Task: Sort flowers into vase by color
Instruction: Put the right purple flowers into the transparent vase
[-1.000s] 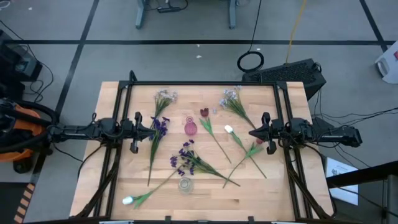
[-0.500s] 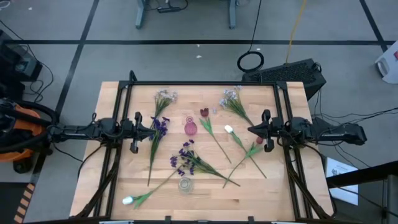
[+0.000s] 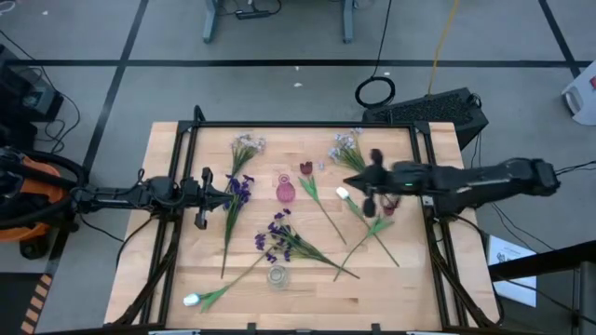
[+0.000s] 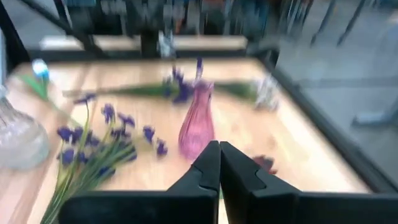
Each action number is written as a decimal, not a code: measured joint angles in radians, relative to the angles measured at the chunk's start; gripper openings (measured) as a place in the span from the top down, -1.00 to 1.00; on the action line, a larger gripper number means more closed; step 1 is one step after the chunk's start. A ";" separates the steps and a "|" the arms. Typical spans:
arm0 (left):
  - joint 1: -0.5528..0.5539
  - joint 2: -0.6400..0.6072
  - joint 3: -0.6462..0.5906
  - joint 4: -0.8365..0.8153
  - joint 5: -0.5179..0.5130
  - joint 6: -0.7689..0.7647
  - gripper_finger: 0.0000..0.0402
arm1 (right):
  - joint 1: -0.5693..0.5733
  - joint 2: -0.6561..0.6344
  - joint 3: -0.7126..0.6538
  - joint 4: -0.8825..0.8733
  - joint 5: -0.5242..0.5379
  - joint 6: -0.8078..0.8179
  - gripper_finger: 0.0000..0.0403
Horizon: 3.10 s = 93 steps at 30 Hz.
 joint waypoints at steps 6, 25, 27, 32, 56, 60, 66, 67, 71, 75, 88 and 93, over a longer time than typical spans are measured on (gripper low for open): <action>0.000 0.000 0.000 0.000 0.000 0.000 0.90 | 0.031 0.385 0.382 -0.360 0.043 0.139 1.00; 0.000 0.000 0.000 0.000 0.000 0.000 0.90 | 0.130 0.897 0.850 -0.841 -0.124 0.504 0.52; 0.000 0.000 0.000 0.000 0.000 0.000 0.90 | 0.149 0.912 0.850 -0.840 -0.147 0.517 0.39; 0.000 0.000 0.000 0.000 0.000 0.000 0.90 | 0.219 0.945 0.850 -0.796 -0.173 0.560 0.11; 0.000 0.001 0.000 0.003 0.000 0.000 0.90 | 0.299 1.156 0.851 -0.656 -0.176 0.619 -0.07; 0.000 0.001 0.000 0.003 0.000 0.000 0.90 | 0.296 1.160 0.852 -0.653 -0.168 0.566 -0.03; 0.000 0.001 0.000 0.003 0.000 0.000 0.90 | 0.282 1.161 0.852 -0.667 -0.166 0.580 0.34; 0.000 0.001 0.000 0.003 0.000 0.000 0.90 | 0.281 1.161 0.852 -0.676 -0.164 0.594 0.44; 0.000 0.001 0.000 0.004 0.000 0.000 0.90 | 0.281 1.154 0.852 -0.692 -0.167 0.585 0.89; 0.000 0.001 0.000 0.004 0.000 0.000 0.90 | 0.287 1.114 0.845 -0.737 -0.164 0.565 0.94; 0.000 0.001 0.000 0.003 0.000 0.000 0.90 | 0.333 0.711 0.848 -0.798 0.113 0.552 0.99; 0.000 0.001 0.000 0.003 0.000 0.000 0.90 | 0.365 0.607 0.849 -0.757 0.264 0.594 0.99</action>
